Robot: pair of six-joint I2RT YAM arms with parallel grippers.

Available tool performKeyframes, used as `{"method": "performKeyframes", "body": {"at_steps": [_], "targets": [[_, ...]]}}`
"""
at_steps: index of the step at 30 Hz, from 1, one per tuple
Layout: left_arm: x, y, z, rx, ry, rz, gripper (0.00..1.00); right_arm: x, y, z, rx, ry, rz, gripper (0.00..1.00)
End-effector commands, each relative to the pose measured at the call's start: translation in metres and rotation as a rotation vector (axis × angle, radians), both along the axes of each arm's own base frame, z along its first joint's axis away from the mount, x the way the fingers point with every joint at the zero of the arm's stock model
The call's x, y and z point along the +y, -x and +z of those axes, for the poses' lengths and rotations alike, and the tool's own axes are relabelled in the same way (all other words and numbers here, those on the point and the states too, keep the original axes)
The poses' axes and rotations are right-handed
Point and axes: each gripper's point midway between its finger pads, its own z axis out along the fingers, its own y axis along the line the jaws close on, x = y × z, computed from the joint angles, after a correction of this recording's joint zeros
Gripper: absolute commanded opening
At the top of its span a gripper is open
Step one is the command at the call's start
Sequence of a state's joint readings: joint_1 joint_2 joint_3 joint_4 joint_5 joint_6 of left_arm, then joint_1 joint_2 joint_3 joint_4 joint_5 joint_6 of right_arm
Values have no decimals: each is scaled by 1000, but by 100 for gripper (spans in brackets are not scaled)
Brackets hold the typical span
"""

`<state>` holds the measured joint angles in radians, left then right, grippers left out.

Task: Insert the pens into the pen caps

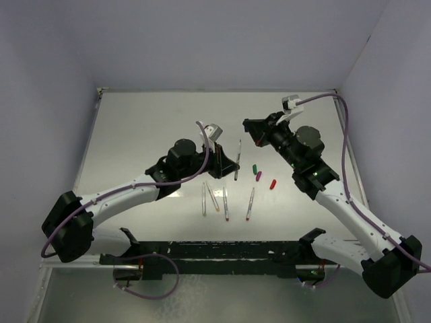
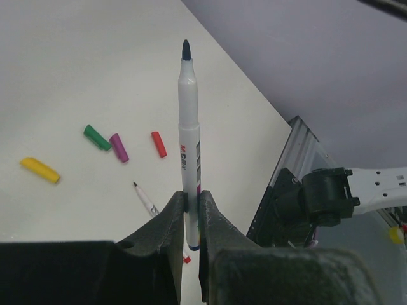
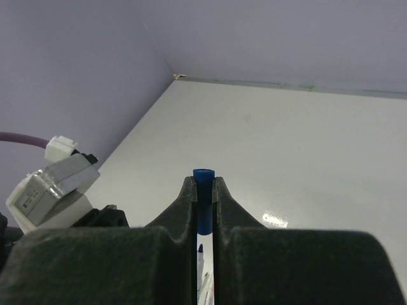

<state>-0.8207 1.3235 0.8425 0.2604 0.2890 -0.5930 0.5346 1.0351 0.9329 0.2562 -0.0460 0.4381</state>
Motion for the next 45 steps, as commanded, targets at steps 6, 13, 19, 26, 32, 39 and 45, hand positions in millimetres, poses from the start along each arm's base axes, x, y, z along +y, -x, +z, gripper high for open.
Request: {"method": "performKeyframes", "body": {"at_steps": [6,13,19,26,32,39,45], "targets": [[-11,18,53,-60,215,-97,0,-4,15,30,-171,-156,20,0],[-10,20,46,-43,207,-99,0,-6,17,33,-180,-169,18,0],[-11,18,48,-48,206,-95,0,-3,18,32,-176,-188,31,0],[-12,16,49,-53,204,-92,0,1,19,24,-153,-202,54,0],[-12,14,47,-52,199,-84,0,4,20,20,-143,-203,73,0],[-12,14,46,-49,195,-80,0,8,21,12,-121,-200,90,0],[-12,14,46,-50,196,-81,0,9,21,6,-103,-195,96,0]]}}
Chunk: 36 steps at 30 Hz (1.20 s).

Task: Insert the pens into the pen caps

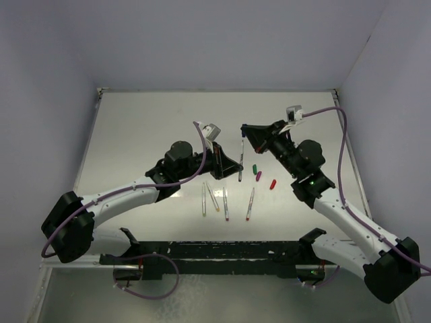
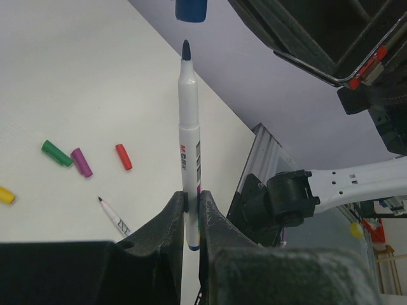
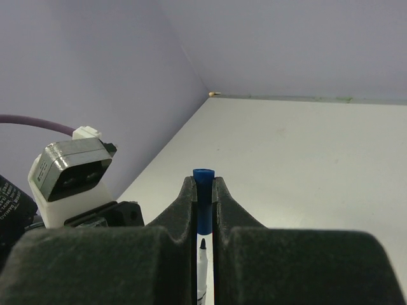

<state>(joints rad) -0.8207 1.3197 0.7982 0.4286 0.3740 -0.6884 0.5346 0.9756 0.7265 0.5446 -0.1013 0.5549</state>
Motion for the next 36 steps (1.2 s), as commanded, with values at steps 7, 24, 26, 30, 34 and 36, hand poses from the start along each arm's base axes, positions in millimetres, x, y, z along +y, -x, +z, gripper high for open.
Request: {"method": "performKeyframes", "body": {"at_steps": [7,24,26,30,34,36], "targets": [[-2,-1,22,-48,55,-1,0,3,4,11,-40,-30,28,0],[-1,-5,22,-42,58,22,0,5,9,-1,-5,-26,51,0],[-1,-5,24,-49,62,24,0,5,10,-2,-3,-25,54,0],[0,-7,29,-60,72,40,0,5,13,-2,0,-29,59,0],[2,-11,30,-61,74,65,0,7,18,-4,5,-29,88,0],[2,-13,31,-58,78,72,0,9,21,-6,9,-26,108,0]]}}
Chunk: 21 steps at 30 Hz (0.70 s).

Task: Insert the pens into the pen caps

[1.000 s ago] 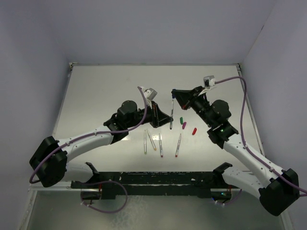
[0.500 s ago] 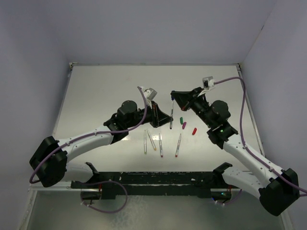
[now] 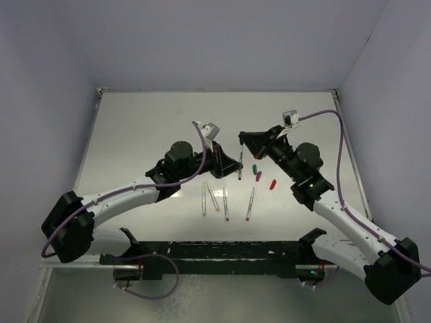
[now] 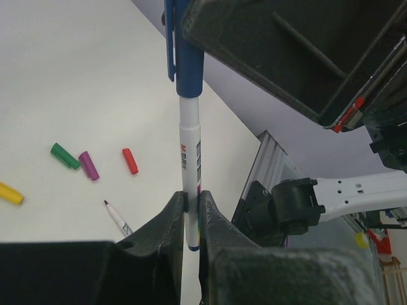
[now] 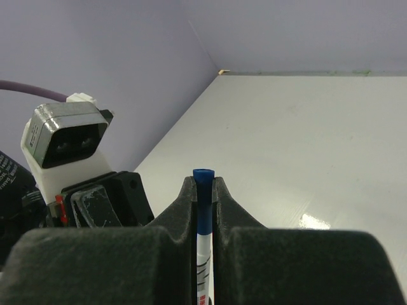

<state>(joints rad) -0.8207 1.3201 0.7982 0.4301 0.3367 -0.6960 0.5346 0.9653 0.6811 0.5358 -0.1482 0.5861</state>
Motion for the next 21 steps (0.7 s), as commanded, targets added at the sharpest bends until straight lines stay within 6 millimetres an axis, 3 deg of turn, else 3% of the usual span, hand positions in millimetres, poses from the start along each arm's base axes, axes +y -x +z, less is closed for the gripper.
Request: {"method": "performKeyframes", "body": {"at_steps": [1,16,21], "targets": [[1,-7,32,-63,78,37,0,5,14,14,-39,-29,67,0],[23,-31,56,-75,195,162,0,16,25,-29,81,50,157,0],[32,-40,66,-106,206,207,0,20,31,-51,145,114,202,0]]}}
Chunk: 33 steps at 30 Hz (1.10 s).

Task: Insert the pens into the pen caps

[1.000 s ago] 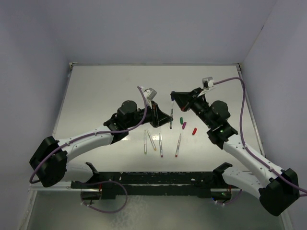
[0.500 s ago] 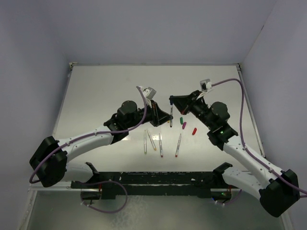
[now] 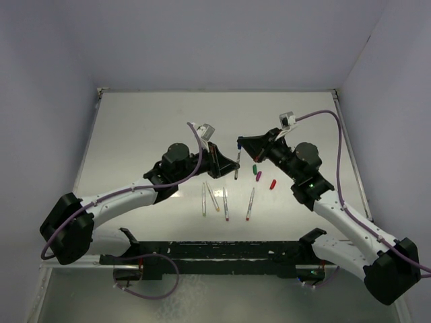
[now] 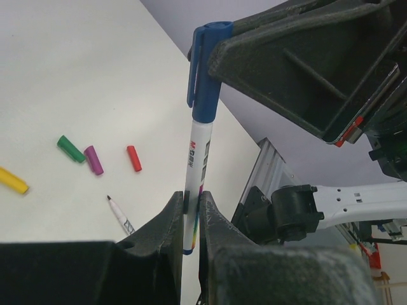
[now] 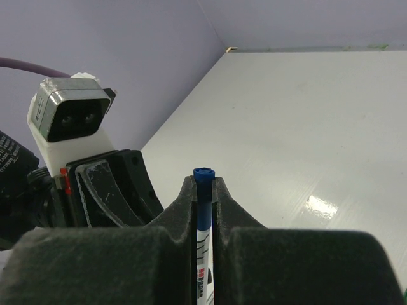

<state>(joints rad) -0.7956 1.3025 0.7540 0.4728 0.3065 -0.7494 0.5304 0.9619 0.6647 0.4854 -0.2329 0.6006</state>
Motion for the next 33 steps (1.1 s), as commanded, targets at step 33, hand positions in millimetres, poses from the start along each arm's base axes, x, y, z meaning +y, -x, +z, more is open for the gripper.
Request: {"method": "performKeyframes", "body": {"at_steps": [33], "targets": [[45,-68,108,-252,207,258,0,34,45,-130,321,343,254,0]]}}
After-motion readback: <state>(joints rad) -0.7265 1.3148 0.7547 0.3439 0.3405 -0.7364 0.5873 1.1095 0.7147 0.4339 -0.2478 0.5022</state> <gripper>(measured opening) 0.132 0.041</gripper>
